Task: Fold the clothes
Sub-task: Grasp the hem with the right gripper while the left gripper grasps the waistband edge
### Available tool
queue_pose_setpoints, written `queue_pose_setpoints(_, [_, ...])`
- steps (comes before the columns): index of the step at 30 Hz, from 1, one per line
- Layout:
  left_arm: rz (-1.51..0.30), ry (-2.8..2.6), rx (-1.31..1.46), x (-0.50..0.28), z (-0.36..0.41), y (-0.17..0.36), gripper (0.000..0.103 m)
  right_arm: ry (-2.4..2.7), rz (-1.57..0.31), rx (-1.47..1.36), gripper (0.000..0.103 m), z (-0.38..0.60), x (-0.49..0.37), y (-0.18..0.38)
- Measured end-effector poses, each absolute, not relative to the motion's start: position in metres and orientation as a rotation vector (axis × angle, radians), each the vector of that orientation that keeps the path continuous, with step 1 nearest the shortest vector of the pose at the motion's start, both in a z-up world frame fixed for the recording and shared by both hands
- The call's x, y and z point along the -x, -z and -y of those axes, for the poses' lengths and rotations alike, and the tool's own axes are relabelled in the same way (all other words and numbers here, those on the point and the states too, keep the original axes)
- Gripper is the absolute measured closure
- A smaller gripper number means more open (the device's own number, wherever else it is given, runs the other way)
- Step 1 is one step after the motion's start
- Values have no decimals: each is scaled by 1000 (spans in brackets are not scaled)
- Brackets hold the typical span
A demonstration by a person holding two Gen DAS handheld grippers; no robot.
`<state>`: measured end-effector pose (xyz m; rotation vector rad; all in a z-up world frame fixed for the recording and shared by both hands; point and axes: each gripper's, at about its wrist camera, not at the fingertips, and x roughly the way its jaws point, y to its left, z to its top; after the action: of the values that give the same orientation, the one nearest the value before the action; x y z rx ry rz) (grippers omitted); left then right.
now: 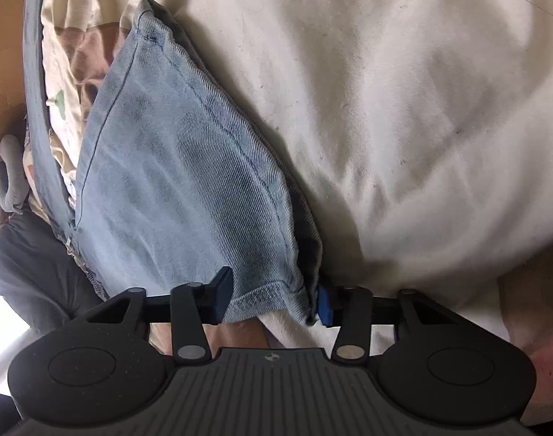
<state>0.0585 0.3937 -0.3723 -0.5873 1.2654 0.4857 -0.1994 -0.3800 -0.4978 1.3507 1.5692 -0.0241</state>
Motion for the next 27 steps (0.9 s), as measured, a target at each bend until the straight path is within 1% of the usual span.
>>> queue_pose_setpoints(1, [-1260,-483,588,-57,-394,372,53,13,-1570,-1342,87,380,197,497])
queue_pose_setpoints(2, [-1253,-482,590,-55,-395,372,53,2,-1571,-1329,87,379,195,494])
queue_pose_setpoints(3, [-1246,-481,592,-53,-396,372,53,-10,-1572,-1314,91,379,193,491])
queue_pose_setpoints(6, [-1219,-485,613,-47,-398,371,53,-15,-1575,-1272,93,381,187,482])
queue_pose_setpoints(13, [-1155,-481,661,-29,-402,371,54,-37,-1565,-1182,94,396,171,457])
queue_pose_setpoints(16, [-1110,-494,708,-68,-381,354,59,-55,-1564,-1142,94,399,160,447])
queue_pose_setpoints(18, [-1075,-497,736,-67,-411,361,60,-52,-1563,-1125,94,395,150,442])
queue_pose_setpoints(21, [-1014,-503,763,-58,-423,362,61,-35,-1564,-1111,94,394,141,435])
queue_pose_setpoints(23, [-964,-518,792,-62,-429,370,66,-26,-1566,-1105,94,398,141,430])
queue_pose_setpoints(27, [-850,-563,902,-68,-445,378,72,-17,-1572,-1091,94,397,134,423])
